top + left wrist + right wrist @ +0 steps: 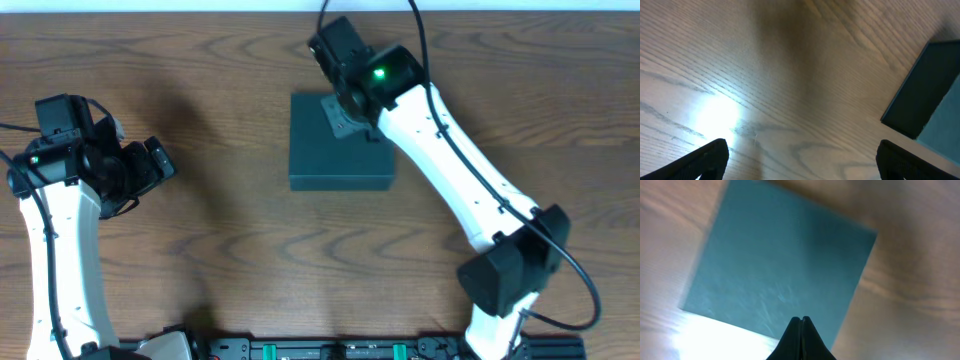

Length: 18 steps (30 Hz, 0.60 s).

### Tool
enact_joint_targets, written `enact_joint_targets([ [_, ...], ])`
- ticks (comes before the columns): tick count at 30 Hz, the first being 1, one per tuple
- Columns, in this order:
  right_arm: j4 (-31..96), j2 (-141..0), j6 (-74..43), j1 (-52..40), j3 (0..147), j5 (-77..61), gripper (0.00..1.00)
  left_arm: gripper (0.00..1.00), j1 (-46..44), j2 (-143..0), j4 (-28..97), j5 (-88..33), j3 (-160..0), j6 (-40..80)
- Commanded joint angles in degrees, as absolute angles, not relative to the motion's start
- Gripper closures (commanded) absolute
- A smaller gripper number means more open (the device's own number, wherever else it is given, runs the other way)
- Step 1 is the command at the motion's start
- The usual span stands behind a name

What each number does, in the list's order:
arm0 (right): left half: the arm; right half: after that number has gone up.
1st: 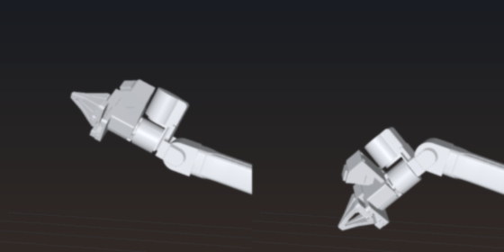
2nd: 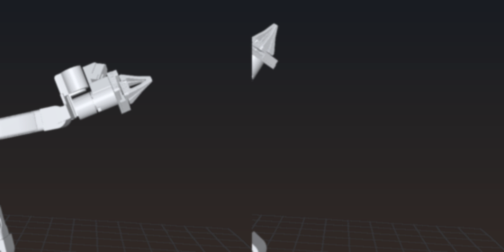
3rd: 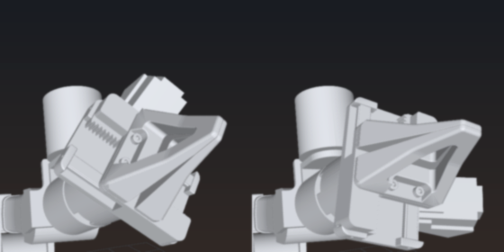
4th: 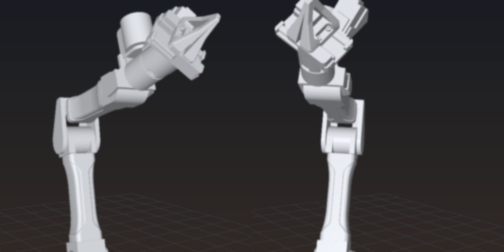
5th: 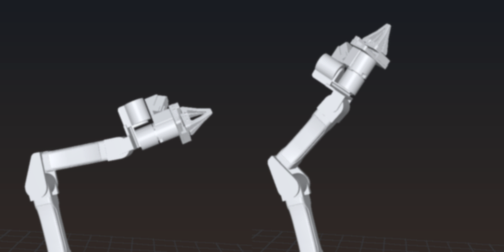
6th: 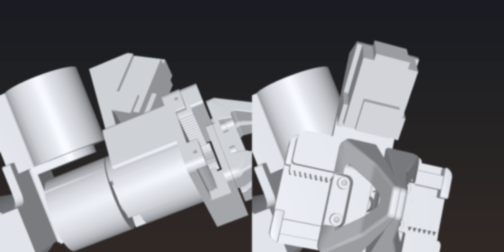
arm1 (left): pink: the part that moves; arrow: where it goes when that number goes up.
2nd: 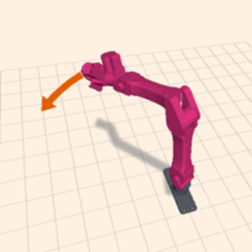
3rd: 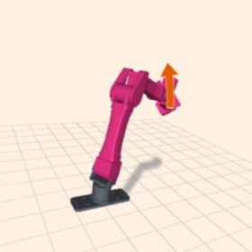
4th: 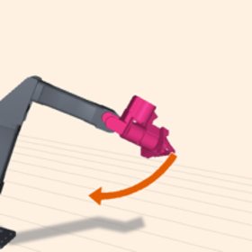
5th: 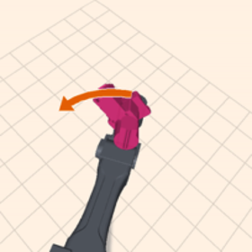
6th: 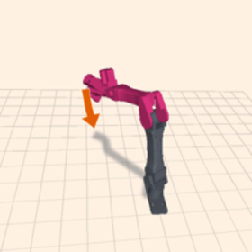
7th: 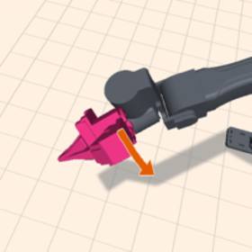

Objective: Pack container

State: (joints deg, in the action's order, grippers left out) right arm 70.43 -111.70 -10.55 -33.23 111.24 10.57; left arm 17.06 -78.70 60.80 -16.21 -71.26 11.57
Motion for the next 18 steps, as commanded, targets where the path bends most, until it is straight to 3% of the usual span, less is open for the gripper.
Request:
enact_joint_targets([
  [1,67.6,-104.0,-4.8,-31.3,102.1,3.6,0.98,0.05,17.3,-79.0,60.8,-16.1,-71.2,11.2],
  [9,57.9,-90.7,-9.4,-33.4,76.6,-4.7,0.98,0.05,17.3,-79.0,60.8,-16.1,-71.2,11.2],
  [18,42.3,-92.4,-13.3,-36.3,64.3,-4.5,0.99,0.05,17.3,-79.0,60.8,-16.1,-71.2,11.2],
])
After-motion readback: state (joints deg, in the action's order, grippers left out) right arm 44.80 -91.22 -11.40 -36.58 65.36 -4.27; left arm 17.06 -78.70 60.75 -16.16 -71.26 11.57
